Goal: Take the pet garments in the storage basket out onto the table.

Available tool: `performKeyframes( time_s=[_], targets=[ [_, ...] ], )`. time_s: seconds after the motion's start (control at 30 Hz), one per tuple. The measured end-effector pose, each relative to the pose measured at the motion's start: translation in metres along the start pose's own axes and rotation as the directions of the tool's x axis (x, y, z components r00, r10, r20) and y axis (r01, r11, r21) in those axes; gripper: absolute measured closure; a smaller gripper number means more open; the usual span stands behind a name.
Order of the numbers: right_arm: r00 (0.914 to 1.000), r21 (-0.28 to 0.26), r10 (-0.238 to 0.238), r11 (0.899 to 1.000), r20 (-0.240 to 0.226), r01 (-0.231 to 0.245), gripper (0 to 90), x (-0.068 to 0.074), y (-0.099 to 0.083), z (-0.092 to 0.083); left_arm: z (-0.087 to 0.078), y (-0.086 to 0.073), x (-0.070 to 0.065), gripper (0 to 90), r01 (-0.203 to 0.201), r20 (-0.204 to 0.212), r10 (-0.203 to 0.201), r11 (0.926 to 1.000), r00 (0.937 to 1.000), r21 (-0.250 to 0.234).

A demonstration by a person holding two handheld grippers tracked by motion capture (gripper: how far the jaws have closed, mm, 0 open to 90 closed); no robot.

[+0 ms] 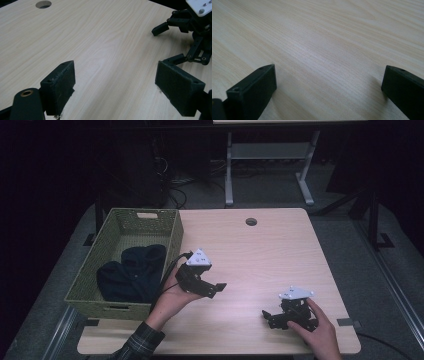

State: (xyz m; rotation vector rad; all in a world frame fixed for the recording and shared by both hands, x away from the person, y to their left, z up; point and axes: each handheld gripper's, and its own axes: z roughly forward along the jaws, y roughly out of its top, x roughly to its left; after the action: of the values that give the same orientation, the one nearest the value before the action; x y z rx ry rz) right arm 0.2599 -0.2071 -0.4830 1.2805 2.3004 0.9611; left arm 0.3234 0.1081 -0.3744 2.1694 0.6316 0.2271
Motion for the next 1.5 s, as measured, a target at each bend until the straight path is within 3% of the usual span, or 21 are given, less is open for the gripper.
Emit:
performKeyframes(
  time_s=[0.6, 0.8, 1.5],
  targets=[
    [1.0000, 0.002, 0.000, 1.000, 0.000, 0.000, 0.0, 0.000, 0.000, 0.000, -0.012, 0.023, 0.012, 15.9, -0.010, 0.010, 0.010, 0.9999, 0.9999, -0.010],
    [1.0000, 0.002, 0.000, 1.000, 0.000, 0.000, 0.0, 0.000, 0.000, 0.000, -0.025, 0.029, 0.021, 15.9, -0.004, -0.011, 0.004, 0.9994, 0.9999, -0.033],
    [1.0000, 0.002, -0.001, 1.000, 0.000, 0.001, 0.0, 0.000, 0.000, 0.000, -0.065, 0.015, 0.053, 16.0, 0.044, -0.067, -0.049, 0.9966, 0.9965, -0.069]
  ],
)
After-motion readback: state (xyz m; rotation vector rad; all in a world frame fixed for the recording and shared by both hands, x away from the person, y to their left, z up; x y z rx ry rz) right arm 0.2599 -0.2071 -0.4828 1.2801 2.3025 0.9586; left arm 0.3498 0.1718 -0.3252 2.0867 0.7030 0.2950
